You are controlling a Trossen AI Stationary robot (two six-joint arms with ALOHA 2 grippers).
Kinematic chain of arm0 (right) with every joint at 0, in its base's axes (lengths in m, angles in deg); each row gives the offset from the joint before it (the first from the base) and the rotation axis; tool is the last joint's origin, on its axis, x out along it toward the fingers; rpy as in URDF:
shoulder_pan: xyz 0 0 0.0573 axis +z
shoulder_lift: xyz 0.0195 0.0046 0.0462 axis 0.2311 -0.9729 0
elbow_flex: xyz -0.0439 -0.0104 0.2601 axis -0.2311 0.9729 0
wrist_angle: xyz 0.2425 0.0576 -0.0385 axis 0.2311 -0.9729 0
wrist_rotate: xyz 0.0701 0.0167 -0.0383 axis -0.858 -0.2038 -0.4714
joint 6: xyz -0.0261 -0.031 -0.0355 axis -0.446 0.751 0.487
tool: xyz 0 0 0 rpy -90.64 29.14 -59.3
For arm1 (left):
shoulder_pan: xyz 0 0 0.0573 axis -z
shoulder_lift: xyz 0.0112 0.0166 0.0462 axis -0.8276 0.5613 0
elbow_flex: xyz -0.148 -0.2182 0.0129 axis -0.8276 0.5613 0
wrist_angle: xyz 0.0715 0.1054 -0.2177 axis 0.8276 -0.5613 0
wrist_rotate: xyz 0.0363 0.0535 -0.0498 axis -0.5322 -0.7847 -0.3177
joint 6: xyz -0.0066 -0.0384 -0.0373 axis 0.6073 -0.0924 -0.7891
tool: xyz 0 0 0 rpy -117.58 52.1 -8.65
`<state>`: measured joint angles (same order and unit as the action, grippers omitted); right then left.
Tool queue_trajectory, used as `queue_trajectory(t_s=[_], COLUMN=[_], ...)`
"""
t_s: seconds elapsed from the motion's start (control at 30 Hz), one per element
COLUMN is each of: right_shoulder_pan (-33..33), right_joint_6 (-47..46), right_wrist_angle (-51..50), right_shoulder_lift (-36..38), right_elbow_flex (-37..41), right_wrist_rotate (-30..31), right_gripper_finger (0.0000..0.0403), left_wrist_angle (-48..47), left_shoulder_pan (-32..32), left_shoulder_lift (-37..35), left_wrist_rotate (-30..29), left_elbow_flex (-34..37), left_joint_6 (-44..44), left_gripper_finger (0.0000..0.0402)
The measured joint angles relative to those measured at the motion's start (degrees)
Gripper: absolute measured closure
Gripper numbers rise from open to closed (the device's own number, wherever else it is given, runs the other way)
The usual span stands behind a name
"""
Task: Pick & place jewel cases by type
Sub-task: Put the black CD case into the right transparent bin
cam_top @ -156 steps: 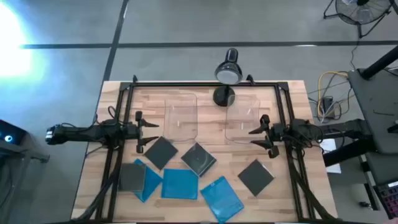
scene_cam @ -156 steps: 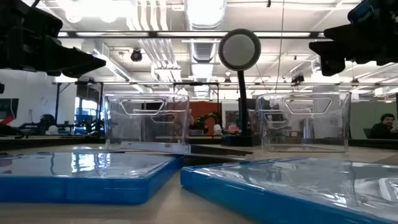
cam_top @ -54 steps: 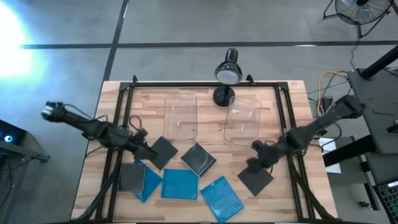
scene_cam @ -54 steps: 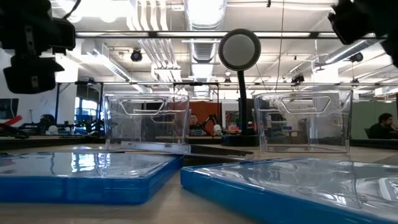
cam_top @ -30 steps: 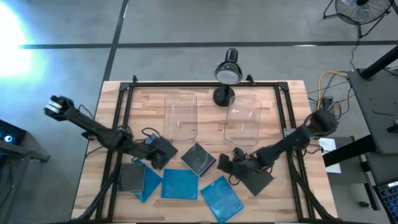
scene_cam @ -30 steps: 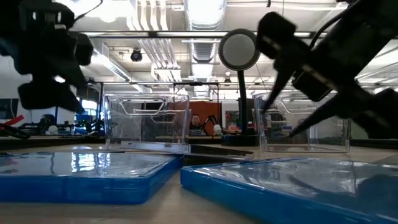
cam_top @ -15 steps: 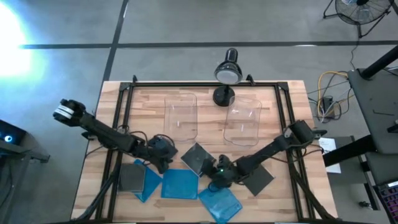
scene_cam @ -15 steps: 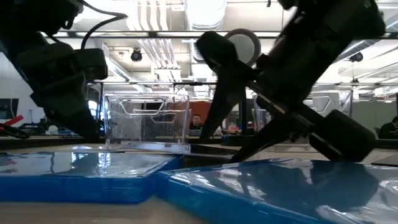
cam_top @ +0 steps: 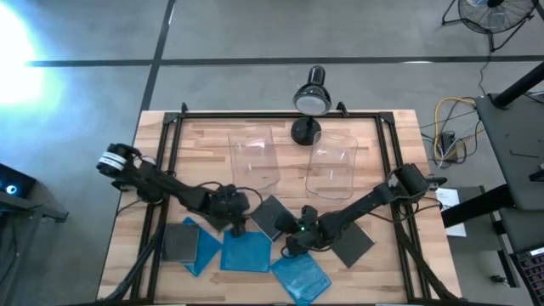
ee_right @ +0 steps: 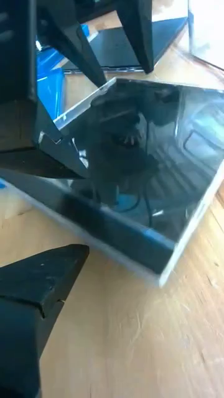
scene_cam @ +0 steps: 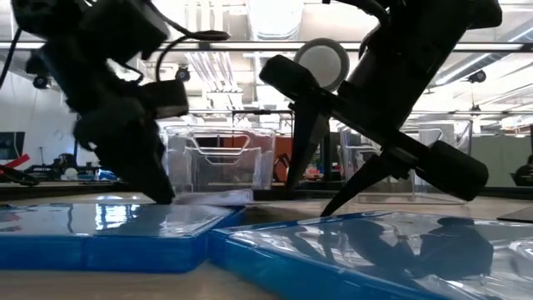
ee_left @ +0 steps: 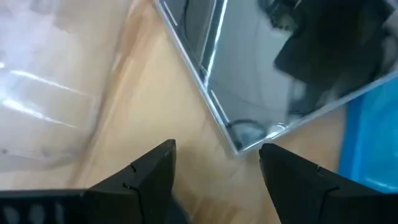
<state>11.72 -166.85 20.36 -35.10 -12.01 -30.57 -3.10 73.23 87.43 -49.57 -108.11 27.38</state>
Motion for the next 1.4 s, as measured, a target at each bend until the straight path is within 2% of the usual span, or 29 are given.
queue_trajectory(t_s=[0.27, 0.4, 0.53, 0.7, 0.83, 1.07, 1.27, 1.4], right_shoulder_pan=[-0.9, -1.7, -1.7, -1.8, -0.5, -0.4, -0.8, -0.7], right_joint_6=[0.0, 0.5, 4.8, 8.9, 12.8, 29.0, 40.2, 46.2], right_wrist_angle=[0.6, 0.7, 2.0, 2.4, 2.9, 2.9, -0.5, -10.1], right_shoulder_lift=[0.1, 0.2, 0.1, 1.2, 3.9, 11.3, 19.0, 26.9], right_elbow_flex=[1.7, 2.3, 2.3, 1.8, 2.0, 2.9, 3.1, 2.9], right_wrist_rotate=[2.7, 3.8, 7.6, 7.7, 7.6, 7.5, 7.3, 8.8], right_gripper_finger=[0.0222, 0.0222, 0.0223, 0.0231, 0.0275, 0.0379, 0.0375, 0.0375], left_wrist_angle=[3.7, 4.8, 5.2, 5.2, 5.1, 4.7, -0.7, -9.3], left_shoulder_pan=[-0.4, -0.4, -0.4, -0.4, 0.0, 2.2, 4.7, 7.3], left_shoulder_lift=[3.8, 6.0, 7.2, 6.5, 5.2, 5.0, 1.3, -4.2], left_wrist_rotate=[9.4, 10.5, 11.6, 12.2, 11.5, 10.1, 5.3, -1.2], left_elbow_flex=[-3.4, -4.0, -3.9, -3.9, -3.6, -3.6, -3.5, -3.5], left_joint_6=[3.3, 3.4, 3.5, 3.6, 3.5, 3.0, -3.6, -9.8], left_gripper_finger=[0.0188, 0.0188, 0.0188, 0.0188, 0.0188, 0.0188, 0.0188, 0.0188])
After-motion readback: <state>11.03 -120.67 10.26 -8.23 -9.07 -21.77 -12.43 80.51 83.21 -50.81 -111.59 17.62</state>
